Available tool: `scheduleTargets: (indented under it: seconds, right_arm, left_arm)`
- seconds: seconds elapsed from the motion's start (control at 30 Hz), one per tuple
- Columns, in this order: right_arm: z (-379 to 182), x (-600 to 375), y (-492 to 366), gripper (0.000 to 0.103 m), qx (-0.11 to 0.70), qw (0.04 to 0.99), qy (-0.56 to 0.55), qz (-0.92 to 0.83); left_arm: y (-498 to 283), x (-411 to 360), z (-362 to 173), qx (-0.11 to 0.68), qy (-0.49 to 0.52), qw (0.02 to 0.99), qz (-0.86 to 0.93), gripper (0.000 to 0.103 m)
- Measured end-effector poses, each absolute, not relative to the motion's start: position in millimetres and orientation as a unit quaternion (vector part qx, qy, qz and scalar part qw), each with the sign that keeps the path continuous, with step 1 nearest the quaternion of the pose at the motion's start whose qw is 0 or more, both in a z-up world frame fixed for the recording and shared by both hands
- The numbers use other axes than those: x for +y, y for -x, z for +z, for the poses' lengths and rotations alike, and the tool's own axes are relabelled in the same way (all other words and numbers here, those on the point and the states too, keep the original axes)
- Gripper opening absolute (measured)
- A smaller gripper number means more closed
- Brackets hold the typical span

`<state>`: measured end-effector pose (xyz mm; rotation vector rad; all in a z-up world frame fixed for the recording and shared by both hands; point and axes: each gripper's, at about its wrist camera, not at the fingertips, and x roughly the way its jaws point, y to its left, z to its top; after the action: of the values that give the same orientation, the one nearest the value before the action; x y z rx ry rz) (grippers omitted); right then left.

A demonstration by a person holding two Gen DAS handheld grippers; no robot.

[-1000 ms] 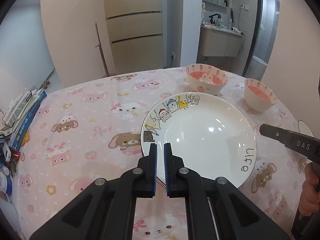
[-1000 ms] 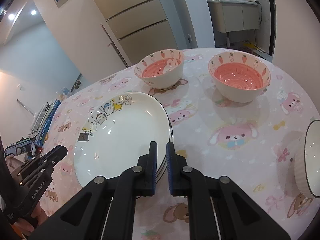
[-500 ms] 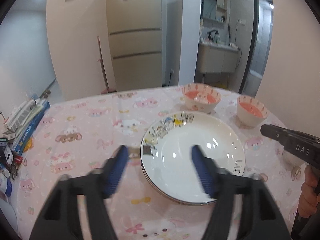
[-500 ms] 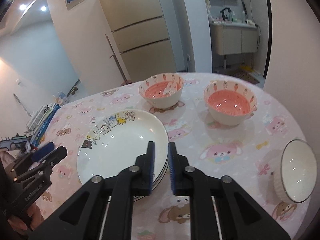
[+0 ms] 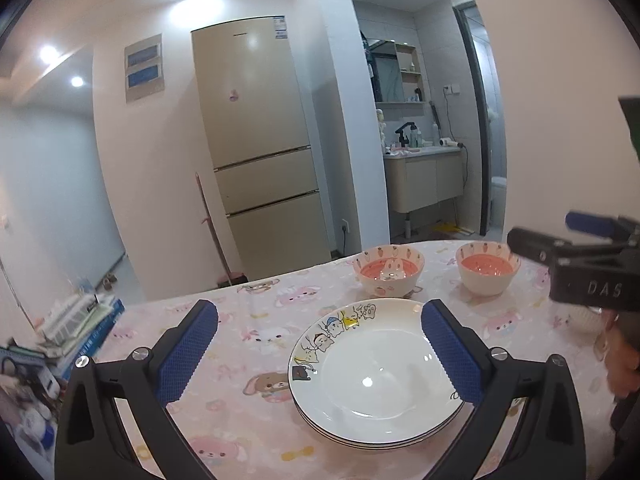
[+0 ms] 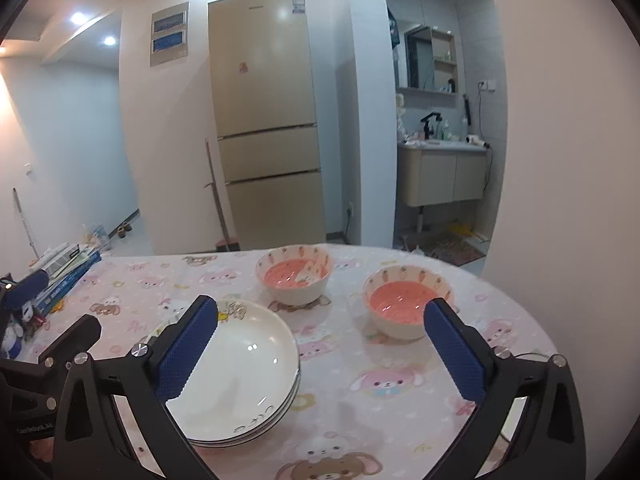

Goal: Organize plates and bowls
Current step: 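Move both tools toward the pink strawberry bowls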

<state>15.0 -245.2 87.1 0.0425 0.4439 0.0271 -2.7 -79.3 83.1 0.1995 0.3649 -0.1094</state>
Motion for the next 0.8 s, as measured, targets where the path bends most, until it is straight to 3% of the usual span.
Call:
scheduleTargets:
  seconds: [0.5,0.8]
  right_arm:
    - [110,-283,15,0.103,0.164,0.985,0.007,-0.052]
    - [111,-307,18,0.101,0.197,0.979,0.016,-0.052]
  left_arm:
    - [18,-87,95,0.130,-0.065,0.986,-0.077,0.103]
    - [14,-97,118,0.141,-0.006,0.982,-0.124,0.103]
